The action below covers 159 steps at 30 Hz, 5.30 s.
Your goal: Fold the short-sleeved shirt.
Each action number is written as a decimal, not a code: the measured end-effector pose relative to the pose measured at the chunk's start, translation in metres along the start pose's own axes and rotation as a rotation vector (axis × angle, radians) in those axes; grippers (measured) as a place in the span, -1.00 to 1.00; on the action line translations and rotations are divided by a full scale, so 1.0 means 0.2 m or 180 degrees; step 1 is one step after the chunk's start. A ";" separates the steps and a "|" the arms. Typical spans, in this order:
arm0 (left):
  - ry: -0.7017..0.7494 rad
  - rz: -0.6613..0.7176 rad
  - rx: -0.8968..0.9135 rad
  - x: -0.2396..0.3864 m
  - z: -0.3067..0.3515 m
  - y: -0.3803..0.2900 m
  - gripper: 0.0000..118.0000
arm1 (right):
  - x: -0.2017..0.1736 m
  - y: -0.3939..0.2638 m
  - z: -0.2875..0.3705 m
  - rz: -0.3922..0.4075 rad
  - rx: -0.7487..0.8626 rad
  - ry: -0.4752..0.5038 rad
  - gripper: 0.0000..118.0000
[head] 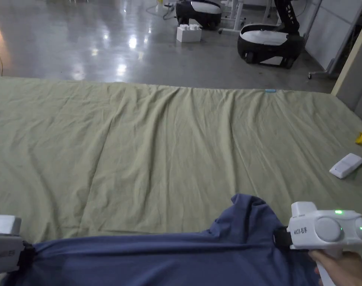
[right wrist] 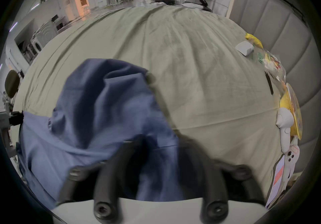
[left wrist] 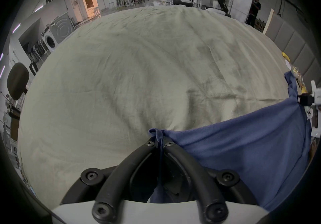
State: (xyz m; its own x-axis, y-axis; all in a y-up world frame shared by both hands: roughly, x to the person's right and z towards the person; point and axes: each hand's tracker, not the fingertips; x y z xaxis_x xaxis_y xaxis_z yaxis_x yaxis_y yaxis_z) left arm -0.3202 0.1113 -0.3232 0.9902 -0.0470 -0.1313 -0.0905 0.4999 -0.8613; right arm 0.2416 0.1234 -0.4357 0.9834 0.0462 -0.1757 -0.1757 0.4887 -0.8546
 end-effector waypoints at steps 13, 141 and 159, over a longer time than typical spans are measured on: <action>-0.0525 0.0138 0.1158 -0.15 0.84 -0.49 -0.92 | 0.08 -0.59 0.89 -0.0337 0.0985 0.0352 -0.91; -0.1855 0.0764 0.1065 0.35 0.95 -0.86 -0.80 | -0.44 -1.49 1.88 -0.0321 0.2609 0.0401 -1.00; -0.1911 0.0982 0.1013 0.67 0.78 -0.79 -0.95 | -0.28 -1.70 1.83 -0.0692 0.2388 0.0641 -1.00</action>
State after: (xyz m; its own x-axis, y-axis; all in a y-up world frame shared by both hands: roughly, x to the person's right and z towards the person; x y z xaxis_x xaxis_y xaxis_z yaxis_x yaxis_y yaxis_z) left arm -0.1572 0.1609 -0.1271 0.8207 0.5708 0.0251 -0.4289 0.6445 -0.6330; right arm 0.2625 0.2735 0.0425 0.9522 -0.2401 -0.1889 0.1669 0.9268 -0.3365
